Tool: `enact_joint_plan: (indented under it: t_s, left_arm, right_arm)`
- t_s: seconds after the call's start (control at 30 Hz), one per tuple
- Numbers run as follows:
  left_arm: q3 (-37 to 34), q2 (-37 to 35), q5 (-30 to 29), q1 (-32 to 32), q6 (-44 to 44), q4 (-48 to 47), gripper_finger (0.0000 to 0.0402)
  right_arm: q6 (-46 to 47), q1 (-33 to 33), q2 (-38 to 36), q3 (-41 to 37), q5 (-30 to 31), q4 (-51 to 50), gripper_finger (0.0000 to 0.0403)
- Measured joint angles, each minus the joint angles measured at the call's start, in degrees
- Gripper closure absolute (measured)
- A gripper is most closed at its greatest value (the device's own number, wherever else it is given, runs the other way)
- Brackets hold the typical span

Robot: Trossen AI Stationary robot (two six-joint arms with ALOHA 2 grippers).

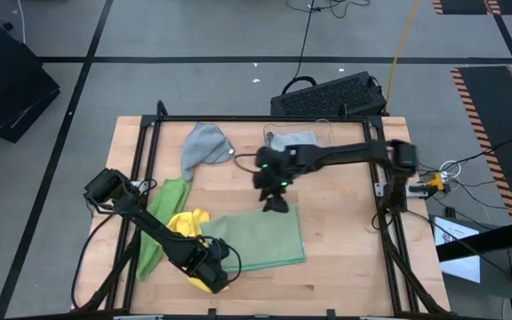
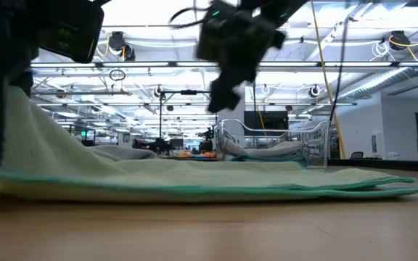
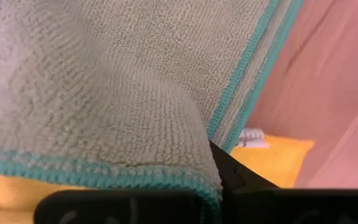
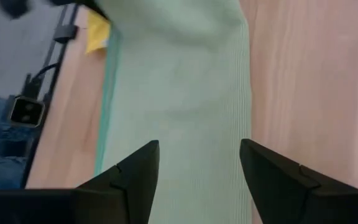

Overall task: Fold microfiber towels
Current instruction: Fold the light green towel

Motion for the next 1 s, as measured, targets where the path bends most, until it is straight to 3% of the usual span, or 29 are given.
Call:
enact_joint_plan:
  t_s: [0.2,0.43,0.53,0.7,1.0]
  left_arm:
    - [0.02,0.0,1.22,1.61,7.54,-1.65,0.0394]
    - [0.02,-0.24,0.81,4.93,17.13,-1.66,0.0394]
    - [0.02,-0.24,0.81,6.49,21.35,-1.71,0.0394]
    - [0.03,-0.24,0.59,9.29,28.43,-2.34,0.0394]
    - [0.35,-0.68,-5.17,17.28,45.74,2.08,0.0394]
  right_arm:
    - [8.77,4.95,-12.01,-20.62,5.67,10.68,0.02]
    - [27.31,15.23,-15.39,-39.76,12.03,34.24,0.0277]
    - [32.22,18.52,-13.68,-42.73,16.93,38.07,0.032]
    - [44.4,23.87,-11.8,-45.01,16.49,38.29,0.0392]
    - [82.18,36.75,-11.94,-45.19,21.39,40.39,0.0401]
